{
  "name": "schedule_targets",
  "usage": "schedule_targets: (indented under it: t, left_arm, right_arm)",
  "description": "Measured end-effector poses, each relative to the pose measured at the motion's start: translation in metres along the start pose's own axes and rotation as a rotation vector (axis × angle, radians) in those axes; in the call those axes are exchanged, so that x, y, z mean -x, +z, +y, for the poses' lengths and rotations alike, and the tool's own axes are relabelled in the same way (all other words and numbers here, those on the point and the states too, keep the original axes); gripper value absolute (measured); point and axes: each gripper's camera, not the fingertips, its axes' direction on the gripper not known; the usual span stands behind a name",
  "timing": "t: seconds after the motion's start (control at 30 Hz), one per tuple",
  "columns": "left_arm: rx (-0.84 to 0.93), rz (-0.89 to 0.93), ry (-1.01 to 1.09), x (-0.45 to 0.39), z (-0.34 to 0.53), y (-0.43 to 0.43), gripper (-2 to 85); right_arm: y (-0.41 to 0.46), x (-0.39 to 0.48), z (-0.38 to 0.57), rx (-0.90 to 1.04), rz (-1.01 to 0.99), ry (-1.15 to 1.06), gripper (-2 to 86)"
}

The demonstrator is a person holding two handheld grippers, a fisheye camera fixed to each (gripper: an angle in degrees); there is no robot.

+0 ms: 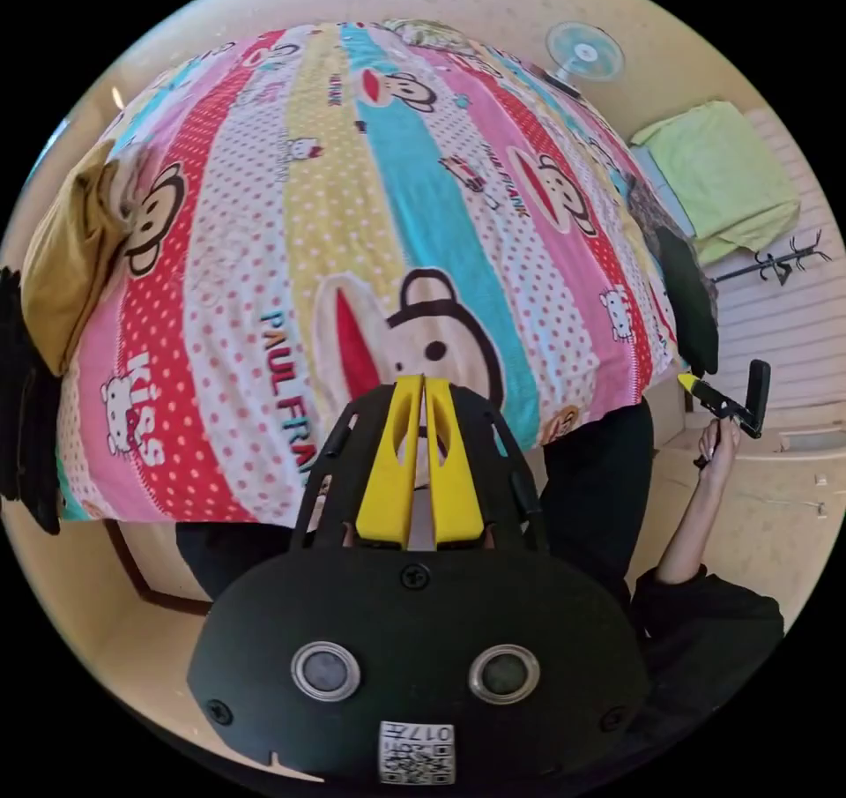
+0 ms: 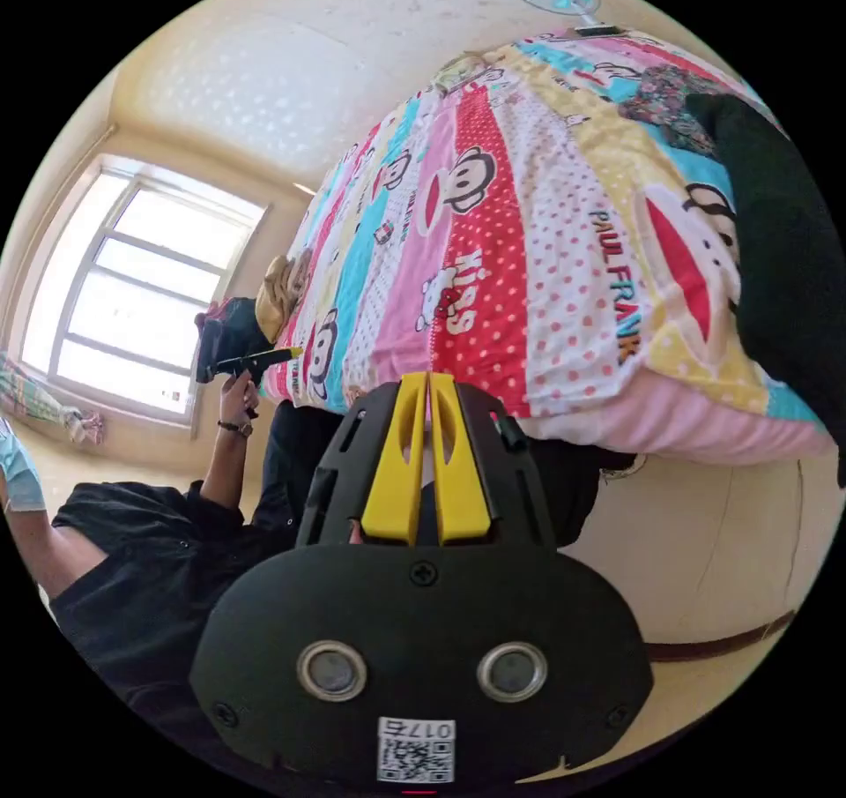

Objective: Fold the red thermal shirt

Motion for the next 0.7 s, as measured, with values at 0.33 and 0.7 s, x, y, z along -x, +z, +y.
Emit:
schedule_targets:
  t: [0.33, 0.7]
  left_arm:
    - [0.033, -0.112, -0.166, 0.083, 0.043, 0.046, -0.9]
    - [-0.262, -0.042, -0.217, 0.113, 0.082, 0.081, -0.9]
  right_arm:
    - [0.139, 0.159, -0.093, 0.381, -0.396, -0.247, 0.5]
    - [0.154, 0.373, -0.229, 0.504, -0.415, -0.545, 6.3]
